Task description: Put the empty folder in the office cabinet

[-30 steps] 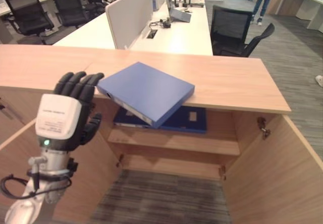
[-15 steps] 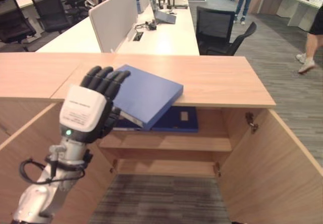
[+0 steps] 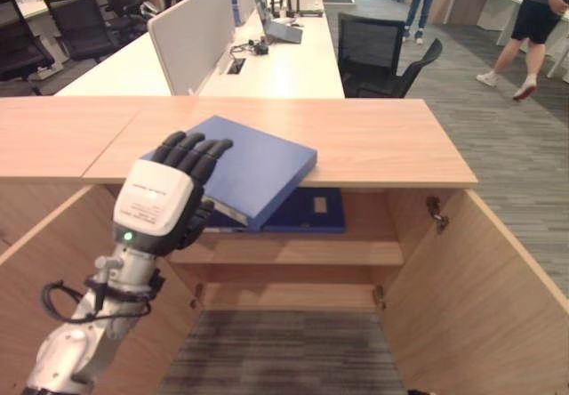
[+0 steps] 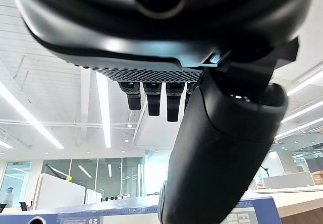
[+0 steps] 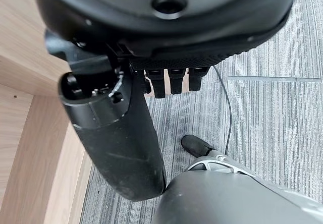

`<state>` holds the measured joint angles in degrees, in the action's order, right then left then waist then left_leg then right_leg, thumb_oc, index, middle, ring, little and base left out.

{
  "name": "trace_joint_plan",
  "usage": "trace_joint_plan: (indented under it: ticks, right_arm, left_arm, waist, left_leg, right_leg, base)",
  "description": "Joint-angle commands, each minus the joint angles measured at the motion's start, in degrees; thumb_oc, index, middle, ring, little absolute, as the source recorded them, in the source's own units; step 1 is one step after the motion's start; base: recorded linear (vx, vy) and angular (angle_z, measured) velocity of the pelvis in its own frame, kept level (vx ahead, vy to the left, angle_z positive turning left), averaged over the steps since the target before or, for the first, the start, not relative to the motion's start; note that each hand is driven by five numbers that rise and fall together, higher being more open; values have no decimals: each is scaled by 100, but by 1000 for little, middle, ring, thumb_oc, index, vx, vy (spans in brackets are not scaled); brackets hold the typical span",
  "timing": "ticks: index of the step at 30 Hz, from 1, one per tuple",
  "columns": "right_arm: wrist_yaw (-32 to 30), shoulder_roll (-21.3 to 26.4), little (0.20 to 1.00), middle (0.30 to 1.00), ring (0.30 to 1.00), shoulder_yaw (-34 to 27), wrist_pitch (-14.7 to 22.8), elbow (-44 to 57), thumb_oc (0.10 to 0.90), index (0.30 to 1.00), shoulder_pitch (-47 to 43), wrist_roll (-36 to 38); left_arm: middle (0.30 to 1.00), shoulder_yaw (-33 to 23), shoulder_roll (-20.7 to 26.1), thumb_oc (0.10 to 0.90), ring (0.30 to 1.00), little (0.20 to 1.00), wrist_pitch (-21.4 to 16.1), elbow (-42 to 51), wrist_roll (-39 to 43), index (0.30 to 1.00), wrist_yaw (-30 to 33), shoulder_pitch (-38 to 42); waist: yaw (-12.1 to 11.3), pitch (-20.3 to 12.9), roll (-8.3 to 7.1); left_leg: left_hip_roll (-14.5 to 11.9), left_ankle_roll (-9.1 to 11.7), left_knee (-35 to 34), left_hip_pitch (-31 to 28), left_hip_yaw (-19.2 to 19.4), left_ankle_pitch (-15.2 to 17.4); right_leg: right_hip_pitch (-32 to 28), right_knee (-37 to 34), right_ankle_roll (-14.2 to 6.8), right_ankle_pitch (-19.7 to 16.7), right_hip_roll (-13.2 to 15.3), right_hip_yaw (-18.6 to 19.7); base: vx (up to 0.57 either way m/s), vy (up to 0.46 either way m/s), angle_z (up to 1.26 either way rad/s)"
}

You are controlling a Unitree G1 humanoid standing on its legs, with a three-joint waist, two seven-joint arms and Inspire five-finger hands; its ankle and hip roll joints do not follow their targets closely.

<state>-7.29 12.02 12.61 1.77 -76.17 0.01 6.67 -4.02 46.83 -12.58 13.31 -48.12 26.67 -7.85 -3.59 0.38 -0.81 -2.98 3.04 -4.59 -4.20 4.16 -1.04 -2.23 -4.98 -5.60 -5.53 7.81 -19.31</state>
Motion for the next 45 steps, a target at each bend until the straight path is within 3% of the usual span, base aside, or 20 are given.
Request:
trace_joint_plan:
  ticks: [1,11,29,45]
  right_arm:
    - [45,75,900,900,900,299,-1,-43,800,900,-54,-311]
    - [83,56,900,900,900,365,-10,-16,800,900,-76,-326]
    - [16,110,900,900,900,330,8,17,800,900,-108,-302]
    - [26,169,900,900,900,381,-20,52,800,900,-132,-339]
  left_arm:
    - [900,-442,582,800,900,900,54,297,104,900,288,419]
    - [900,-802,599,800,900,900,96,477,144,900,392,383]
    - [900,273,504,800,900,900,-256,108,390,900,-119,385]
    - [900,645,636,800,900,900,61,-586,83,900,-64,1027]
  waist:
    - [30,-172,-245]
    - [18,-188,-248]
    - [90,-165,-245]
    - [184,-204,-237]
  left_leg:
    - [163,81,-41,124,-366,432]
    - [168,83,-41,117,-369,433]
    - [165,58,-41,112,-332,424]
    - [154,55,-41,79,-289,446]
  right_leg:
    - [-41,13,-346,271,34,657]
    - [-42,14,-341,275,34,656]
    - [-19,20,-343,258,24,707]
    - [-33,21,-344,262,21,760]
  base:
    - [0,0,0]
    - [0,0,0]
    - [0,0,0]
    - [0,0,-1]
